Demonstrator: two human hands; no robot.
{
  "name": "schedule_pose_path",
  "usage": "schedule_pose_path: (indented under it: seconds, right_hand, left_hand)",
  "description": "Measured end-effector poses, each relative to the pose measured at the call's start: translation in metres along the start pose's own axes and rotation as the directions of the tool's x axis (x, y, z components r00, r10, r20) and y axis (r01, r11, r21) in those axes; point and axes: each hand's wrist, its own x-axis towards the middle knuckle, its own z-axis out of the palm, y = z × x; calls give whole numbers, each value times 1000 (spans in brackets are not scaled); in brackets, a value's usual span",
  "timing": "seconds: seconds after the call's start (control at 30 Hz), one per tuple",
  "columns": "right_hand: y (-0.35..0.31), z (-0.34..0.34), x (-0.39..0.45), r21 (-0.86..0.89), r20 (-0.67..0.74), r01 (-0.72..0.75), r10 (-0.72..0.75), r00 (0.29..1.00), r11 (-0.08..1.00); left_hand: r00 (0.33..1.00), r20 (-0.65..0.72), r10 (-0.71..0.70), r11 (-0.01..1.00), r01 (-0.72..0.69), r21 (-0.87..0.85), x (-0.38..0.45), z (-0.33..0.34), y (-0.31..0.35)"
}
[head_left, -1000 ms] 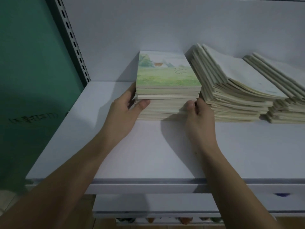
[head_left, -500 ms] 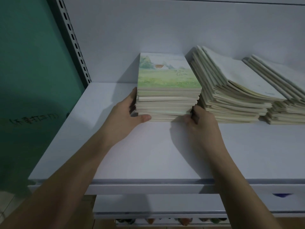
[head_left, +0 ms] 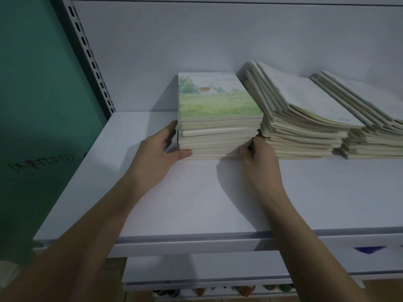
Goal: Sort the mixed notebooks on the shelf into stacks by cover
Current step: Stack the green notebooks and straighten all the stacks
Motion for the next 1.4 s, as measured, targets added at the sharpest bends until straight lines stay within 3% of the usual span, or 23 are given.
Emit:
schedule_pose_path:
  seconds: [0.07, 0.2, 0.33, 0.53, 0.63, 0.8, 0.93, 1.0, 1.13, 1.3, 1.4]
  right_hand:
    - [-4, -1, -2, 21, 34, -3, 2, 999, 1000]
    - [-15, -5, -10, 242, 110, -106, 81, 991, 964]
    - [-16, -5, -10, 298, 131, -107, 71, 989, 948]
    - [-10, -3, -4, 225, 148, -48, 15, 989, 973]
    - [-4, -1, -2, 180, 163, -37, 7, 987, 983]
    - [8, 1, 7, -80, 125, 31, -21, 992, 996]
    - [7, 0, 13, -338, 63, 70, -51, 997, 938]
    - [8, 3, 14, -340, 60, 59, -41, 997, 938]
    - [10, 4, 9, -180, 57, 44, -34, 998, 983]
    - [3, 3, 0, -235, 32, 49, -42, 999, 971]
    - [-4, -6, -17, -213, 66, 52, -39, 997, 976]
  left_hand:
    - [1000, 27, 7, 1000, -6, -17, 0, 0, 0]
    - [996, 89, 21, 1000, -23, 18, -1, 1, 1]
    - [994, 102, 40, 999, -40, -9, 0, 2, 1]
    - [997, 80, 12, 1000, -13, 17, 3, 0, 0]
    - [995, 97, -10, 993, -1, 117, -1, 1, 2]
    - [1000, 30, 5, 966, -13, 259, 2, 4, 2]
    - [999, 50, -15, 953, 0, 304, 7, 4, 0]
    - [998, 60, -21, 951, 1, 310, 7, 5, -2]
    - [996, 83, -22, 955, -3, 297, 1, 8, -1]
    - [997, 72, 6, 937, -31, 349, 0, 7, -5]
    - [997, 64, -53, 928, 26, 373, -3, 2, -3]
